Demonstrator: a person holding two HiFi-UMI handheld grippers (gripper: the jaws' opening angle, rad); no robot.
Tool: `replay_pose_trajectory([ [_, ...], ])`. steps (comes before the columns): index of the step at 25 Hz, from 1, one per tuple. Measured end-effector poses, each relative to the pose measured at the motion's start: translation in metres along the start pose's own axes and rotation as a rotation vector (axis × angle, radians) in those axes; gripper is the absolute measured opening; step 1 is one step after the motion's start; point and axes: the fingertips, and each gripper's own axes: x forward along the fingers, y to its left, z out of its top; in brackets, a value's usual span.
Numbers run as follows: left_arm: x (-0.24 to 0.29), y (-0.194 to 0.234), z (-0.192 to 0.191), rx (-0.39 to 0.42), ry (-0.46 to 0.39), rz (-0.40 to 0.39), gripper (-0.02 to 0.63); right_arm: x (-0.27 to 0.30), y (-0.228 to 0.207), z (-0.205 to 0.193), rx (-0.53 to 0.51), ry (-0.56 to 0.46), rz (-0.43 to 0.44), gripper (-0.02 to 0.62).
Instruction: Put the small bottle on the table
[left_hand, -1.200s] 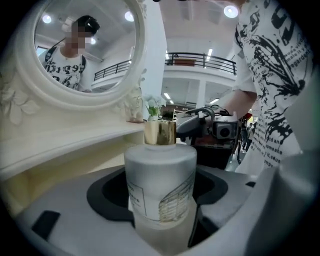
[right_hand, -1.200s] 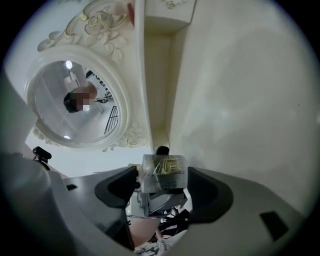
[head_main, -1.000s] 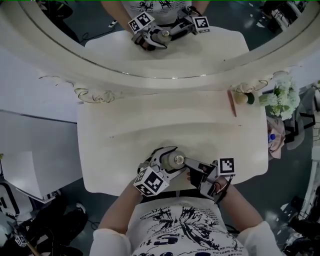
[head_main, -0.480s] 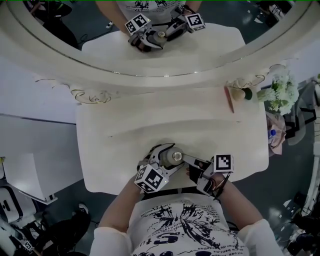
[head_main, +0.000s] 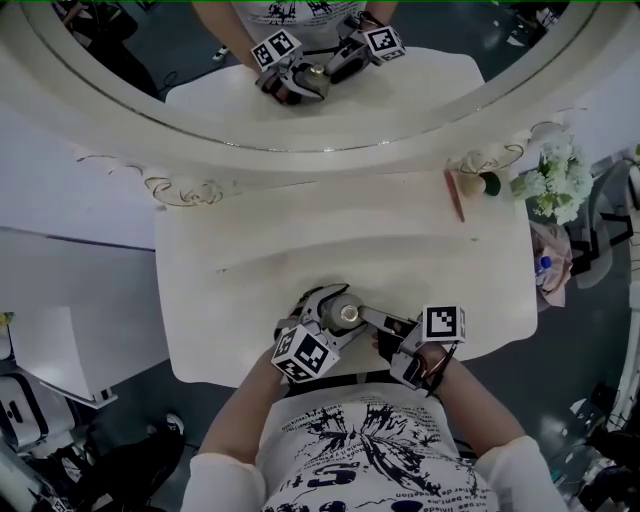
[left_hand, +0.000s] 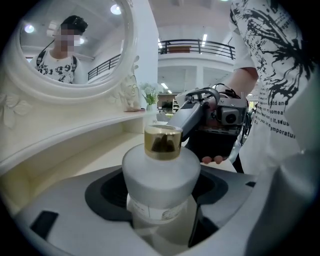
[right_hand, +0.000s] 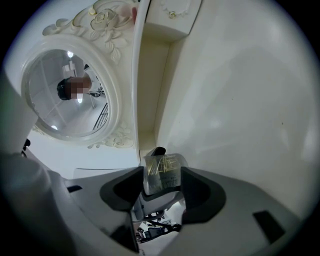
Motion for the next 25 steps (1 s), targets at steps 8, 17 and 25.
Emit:
replay_pose_trajectory([
  [8, -0.013, 0.002, 0.007, 0.005, -0.005, 0.056, 0.351, 0.000, 0.007, -0.004, 0.021, -0.026, -0.005, 0.202],
  [17, -0.081, 0.015, 0.061, -0.077, -0.213, 0.193, 0.312, -0.020, 0.047, 0.001, -0.185, -0.109, -0.049, 0.035],
  [25, -0.127, 0.060, 0.076, -0.190, -0.308, 0.446, 0.020, -0.031, 0.104, 0.016, -0.913, -0.282, -0.206, 0.017],
])
